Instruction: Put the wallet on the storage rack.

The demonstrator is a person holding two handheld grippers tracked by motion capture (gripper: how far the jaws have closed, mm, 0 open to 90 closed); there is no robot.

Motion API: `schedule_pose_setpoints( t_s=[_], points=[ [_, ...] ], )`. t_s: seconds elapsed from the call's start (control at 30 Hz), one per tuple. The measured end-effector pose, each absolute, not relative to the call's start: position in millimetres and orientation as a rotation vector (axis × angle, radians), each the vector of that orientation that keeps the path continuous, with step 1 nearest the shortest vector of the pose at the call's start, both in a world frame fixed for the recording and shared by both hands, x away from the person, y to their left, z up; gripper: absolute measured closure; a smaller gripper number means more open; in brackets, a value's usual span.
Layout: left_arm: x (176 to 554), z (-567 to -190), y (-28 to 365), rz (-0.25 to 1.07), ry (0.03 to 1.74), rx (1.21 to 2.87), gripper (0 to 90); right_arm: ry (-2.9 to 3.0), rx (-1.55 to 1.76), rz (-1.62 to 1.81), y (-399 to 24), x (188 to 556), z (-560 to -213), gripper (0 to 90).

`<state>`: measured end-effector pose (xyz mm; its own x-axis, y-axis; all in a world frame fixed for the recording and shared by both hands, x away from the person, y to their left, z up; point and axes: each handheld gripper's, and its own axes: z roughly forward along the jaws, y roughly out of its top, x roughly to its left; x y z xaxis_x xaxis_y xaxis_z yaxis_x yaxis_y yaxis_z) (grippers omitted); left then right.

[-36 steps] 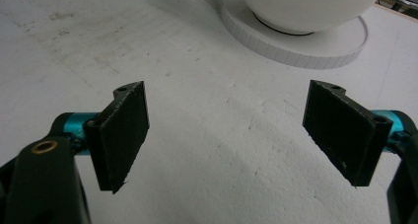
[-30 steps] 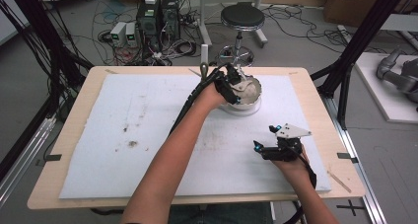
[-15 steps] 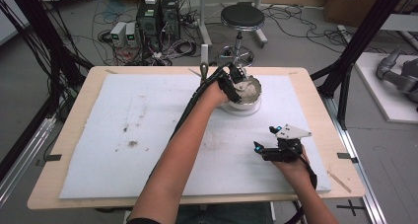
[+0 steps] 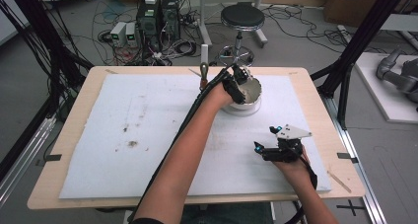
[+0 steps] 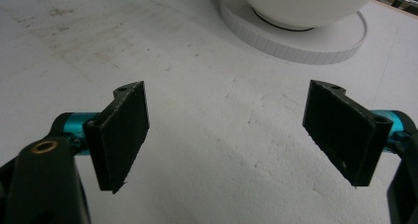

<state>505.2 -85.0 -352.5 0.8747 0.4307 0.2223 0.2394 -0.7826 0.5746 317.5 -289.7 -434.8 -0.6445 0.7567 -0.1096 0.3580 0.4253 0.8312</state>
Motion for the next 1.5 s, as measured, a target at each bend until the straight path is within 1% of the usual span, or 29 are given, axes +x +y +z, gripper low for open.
schedule_pose_setpoints(
  t_s=[0.07,0.2,0.6,1.03,1.13,1.33,1.5],
  points=[
    [504.6,-350.1,-84.0,0.477,0.493,2.481,27.4,2.210,0.942,1.120,-289.7,317.5,-434.8,17.9],
    [502.1,-344.9,-79.3,0.458,0.495,2.456,24.9,2.213,0.937,1.118,-289.0,317.9,-435.1,17.9],
    [475.2,-316.0,-53.6,0.457,0.443,2.330,24.5,2.190,0.960,1.116,-292.3,317.1,-433.7,17.9],
    [436.0,-311.9,-14.4,0.428,0.396,2.251,24.5,2.182,0.967,1.111,-293.2,318.5,-433.9,17.9],
    [425.6,-309.8,-2.0,0.431,0.392,2.219,24.5,2.183,0.971,1.112,-292.5,319.8,-434.0,17.9],
    [407.1,-311.0,22.7,0.432,0.382,2.209,24.5,2.186,0.967,1.111,-288.7,321.7,-433.8,17.9],
    [398.5,-315.6,43.5,0.440,0.399,2.172,24.3,2.174,0.975,1.111,-290.6,322.4,-432.7,17.9]
  ],
)
